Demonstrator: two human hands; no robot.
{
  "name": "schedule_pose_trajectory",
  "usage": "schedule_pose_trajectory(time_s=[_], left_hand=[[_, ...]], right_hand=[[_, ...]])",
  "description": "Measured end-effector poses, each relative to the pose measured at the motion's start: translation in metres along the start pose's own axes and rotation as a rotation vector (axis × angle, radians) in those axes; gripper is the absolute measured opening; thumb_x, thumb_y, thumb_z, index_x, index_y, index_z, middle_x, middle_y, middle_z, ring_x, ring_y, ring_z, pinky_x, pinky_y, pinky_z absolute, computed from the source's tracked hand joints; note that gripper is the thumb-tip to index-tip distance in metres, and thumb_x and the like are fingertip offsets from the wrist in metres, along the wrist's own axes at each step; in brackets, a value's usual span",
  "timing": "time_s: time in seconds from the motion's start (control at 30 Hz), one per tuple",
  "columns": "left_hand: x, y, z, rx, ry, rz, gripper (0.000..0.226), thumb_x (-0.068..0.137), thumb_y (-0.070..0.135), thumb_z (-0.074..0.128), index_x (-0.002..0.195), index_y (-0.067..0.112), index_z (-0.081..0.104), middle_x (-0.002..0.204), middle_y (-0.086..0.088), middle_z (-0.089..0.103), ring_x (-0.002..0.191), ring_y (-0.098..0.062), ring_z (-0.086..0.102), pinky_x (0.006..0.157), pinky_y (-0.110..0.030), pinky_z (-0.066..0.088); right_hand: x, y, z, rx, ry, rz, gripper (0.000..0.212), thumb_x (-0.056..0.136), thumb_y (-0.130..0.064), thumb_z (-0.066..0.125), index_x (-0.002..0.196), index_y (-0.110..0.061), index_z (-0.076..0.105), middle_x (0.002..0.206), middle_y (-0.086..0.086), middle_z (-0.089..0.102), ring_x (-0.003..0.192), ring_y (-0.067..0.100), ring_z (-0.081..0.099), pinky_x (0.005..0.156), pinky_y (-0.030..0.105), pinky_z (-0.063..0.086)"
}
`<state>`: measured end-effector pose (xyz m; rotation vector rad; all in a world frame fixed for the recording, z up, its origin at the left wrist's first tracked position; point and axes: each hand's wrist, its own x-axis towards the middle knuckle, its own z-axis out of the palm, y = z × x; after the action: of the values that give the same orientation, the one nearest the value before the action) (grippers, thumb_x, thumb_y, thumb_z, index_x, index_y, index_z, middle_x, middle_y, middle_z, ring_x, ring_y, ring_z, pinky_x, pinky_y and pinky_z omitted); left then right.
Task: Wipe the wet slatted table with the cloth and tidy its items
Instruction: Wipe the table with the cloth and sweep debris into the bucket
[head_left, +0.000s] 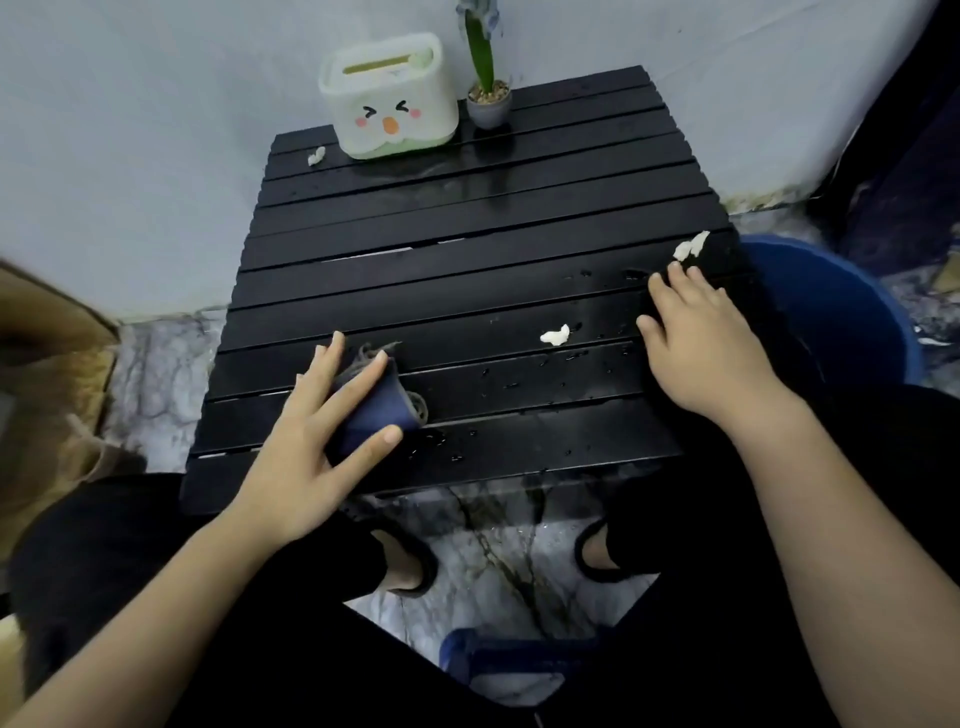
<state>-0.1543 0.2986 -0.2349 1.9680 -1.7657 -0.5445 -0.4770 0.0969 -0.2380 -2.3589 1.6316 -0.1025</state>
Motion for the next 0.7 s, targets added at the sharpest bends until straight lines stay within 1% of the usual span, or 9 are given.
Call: schedule_pose_trajectory(time_s=[0.03, 0.07, 0.1, 0.17, 0.27, 0.37, 0.57, 0.7], left_hand=[[0.001, 0.002, 0.006, 0.047, 0.009, -0.012, 0.063, 0.097, 0.055, 0.050, 0.154, 0.037, 0.031, 0.168, 0.008, 0.001, 0.155, -0.012, -0.003, 0.126, -0.041, 0.004], [0.003, 0.005, 0.013, 0.105, 0.016, -0.017, 0.065, 0.098, 0.059, 0.042, 0.155, 0.032, 0.028, 0.168, 0.004, 0.000, 0.155, -0.015, -0.003, 0.126, -0.042, 0.002], [0.006, 0.009, 0.020, 0.169, 0.021, -0.006, 0.067, 0.098, 0.059, 0.035, 0.156, 0.027, 0.027, 0.168, 0.000, 0.002, 0.155, -0.018, -0.002, 0.126, -0.041, 0.002], [0.013, 0.019, 0.034, 0.249, 0.016, 0.054, 0.065, 0.100, 0.053, 0.031, 0.156, 0.020, 0.028, 0.167, -0.007, 0.008, 0.155, -0.024, 0.004, 0.126, -0.042, 0.006], [0.032, 0.037, 0.052, 0.267, -0.017, 0.157, 0.058, 0.103, 0.038, 0.039, 0.155, 0.014, 0.032, 0.165, -0.013, 0.018, 0.154, -0.032, 0.013, 0.125, -0.048, 0.014], [0.054, 0.061, 0.070, 0.253, -0.038, 0.249, 0.054, 0.103, 0.025, 0.047, 0.153, 0.010, 0.035, 0.163, -0.017, 0.022, 0.152, -0.035, 0.018, 0.124, -0.048, 0.016], [0.112, 0.115, 0.104, 0.190, -0.061, 0.334, 0.053, 0.104, 0.024, 0.046, 0.153, 0.009, 0.034, 0.163, -0.019, 0.023, 0.151, -0.036, 0.020, 0.125, -0.044, 0.011], [0.148, 0.140, 0.119, 0.167, -0.095, 0.388, 0.052, 0.105, 0.023, 0.045, 0.153, 0.009, 0.034, 0.162, -0.017, 0.026, 0.151, -0.034, 0.022, 0.125, -0.041, 0.011]], right_hand=[[0.000, 0.000, 0.000, -0.003, -0.002, -0.002, 0.054, 0.104, -0.030, 0.032, 0.153, -0.007, 0.025, 0.162, 0.014, 0.017, 0.151, 0.028, 0.010, 0.122, 0.046, 0.011], [-0.001, 0.001, 0.000, -0.002, -0.002, -0.003, 0.054, 0.104, -0.030, 0.032, 0.153, -0.007, 0.025, 0.162, 0.014, 0.017, 0.151, 0.028, 0.010, 0.122, 0.046, 0.011], [-0.001, 0.001, -0.001, 0.001, -0.003, -0.004, 0.054, 0.104, -0.030, 0.032, 0.153, -0.007, 0.026, 0.162, 0.014, 0.017, 0.151, 0.028, 0.010, 0.122, 0.045, 0.011], [-0.001, 0.001, -0.001, 0.008, -0.006, -0.003, 0.054, 0.104, -0.030, 0.033, 0.153, -0.007, 0.025, 0.162, 0.014, 0.017, 0.151, 0.028, 0.010, 0.122, 0.044, 0.010], [-0.001, 0.001, -0.002, 0.011, -0.009, -0.002, 0.054, 0.105, -0.029, 0.032, 0.153, -0.008, 0.024, 0.163, 0.013, 0.016, 0.151, 0.027, 0.010, 0.122, 0.043, 0.010], [0.001, 0.003, -0.003, 0.014, -0.016, -0.009, 0.053, 0.105, -0.028, 0.032, 0.153, -0.008, 0.025, 0.163, 0.013, 0.016, 0.151, 0.027, 0.010, 0.122, 0.043, 0.010], [0.002, 0.012, -0.009, 0.061, -0.023, -0.022, 0.050, 0.104, -0.025, 0.035, 0.151, -0.008, 0.031, 0.162, 0.011, 0.021, 0.150, 0.024, 0.013, 0.121, 0.041, 0.013], [-0.005, 0.024, -0.020, 0.071, 0.038, 0.016, 0.050, 0.104, -0.025, 0.036, 0.151, -0.007, 0.033, 0.161, 0.010, 0.024, 0.150, 0.024, 0.015, 0.121, 0.042, 0.014]])
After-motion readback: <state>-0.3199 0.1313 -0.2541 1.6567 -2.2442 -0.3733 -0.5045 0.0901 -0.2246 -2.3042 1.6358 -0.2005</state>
